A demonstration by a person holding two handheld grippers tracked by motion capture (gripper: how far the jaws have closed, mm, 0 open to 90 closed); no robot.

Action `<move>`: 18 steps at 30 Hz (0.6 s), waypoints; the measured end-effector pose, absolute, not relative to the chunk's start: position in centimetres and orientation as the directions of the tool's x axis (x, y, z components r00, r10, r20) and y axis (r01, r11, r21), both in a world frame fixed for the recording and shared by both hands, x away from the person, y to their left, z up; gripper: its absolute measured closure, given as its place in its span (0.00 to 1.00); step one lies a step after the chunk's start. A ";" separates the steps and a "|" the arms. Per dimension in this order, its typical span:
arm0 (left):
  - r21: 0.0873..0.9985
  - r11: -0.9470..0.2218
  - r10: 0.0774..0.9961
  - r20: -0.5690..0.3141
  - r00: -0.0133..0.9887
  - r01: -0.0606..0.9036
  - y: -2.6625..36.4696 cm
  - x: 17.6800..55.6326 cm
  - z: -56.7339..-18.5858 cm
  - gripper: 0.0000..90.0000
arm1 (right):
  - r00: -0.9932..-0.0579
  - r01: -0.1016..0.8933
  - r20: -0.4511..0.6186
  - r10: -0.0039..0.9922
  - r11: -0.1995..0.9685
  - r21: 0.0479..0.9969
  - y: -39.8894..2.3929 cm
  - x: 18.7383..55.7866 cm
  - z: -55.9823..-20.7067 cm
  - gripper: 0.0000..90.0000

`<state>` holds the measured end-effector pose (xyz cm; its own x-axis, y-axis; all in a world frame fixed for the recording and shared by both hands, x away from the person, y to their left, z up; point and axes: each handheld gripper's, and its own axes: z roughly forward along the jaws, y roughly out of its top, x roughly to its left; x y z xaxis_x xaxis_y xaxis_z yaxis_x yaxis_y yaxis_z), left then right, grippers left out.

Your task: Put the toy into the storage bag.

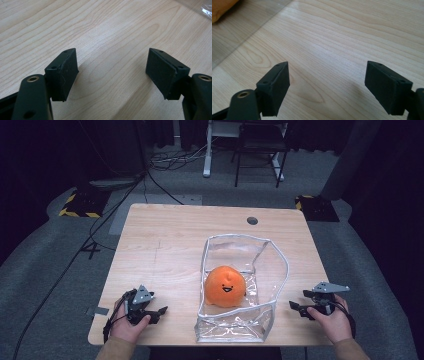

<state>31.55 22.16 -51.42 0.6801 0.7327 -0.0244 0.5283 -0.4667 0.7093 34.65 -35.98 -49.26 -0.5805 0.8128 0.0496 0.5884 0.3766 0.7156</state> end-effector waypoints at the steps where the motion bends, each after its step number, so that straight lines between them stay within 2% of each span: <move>1: 0.709 -0.467 0.733 -0.024 0.680 0.528 22.2 31.6 -51.4 0.29 | -0.581 0.585 0.050 0.813 0.374 0.719 -36.0 34.6 -49.4 0.21; 4: 0.709 -0.467 0.733 -0.025 0.680 0.528 22.2 31.6 -51.4 0.29 | -0.580 0.578 0.052 0.813 0.366 0.729 -35.9 34.5 -49.9 0.18; 12: 0.709 -0.467 0.733 -0.024 0.680 0.528 22.2 31.6 -51.4 0.29 | -0.585 0.542 -0.021 0.811 0.411 0.734 -35.3 34.2 -51.0 0.12; 18: 0.708 -0.469 0.732 -0.023 0.681 0.528 22.2 31.5 -51.4 0.29 | -0.586 0.540 -0.022 0.810 0.410 0.735 -35.3 34.2 -51.0 0.12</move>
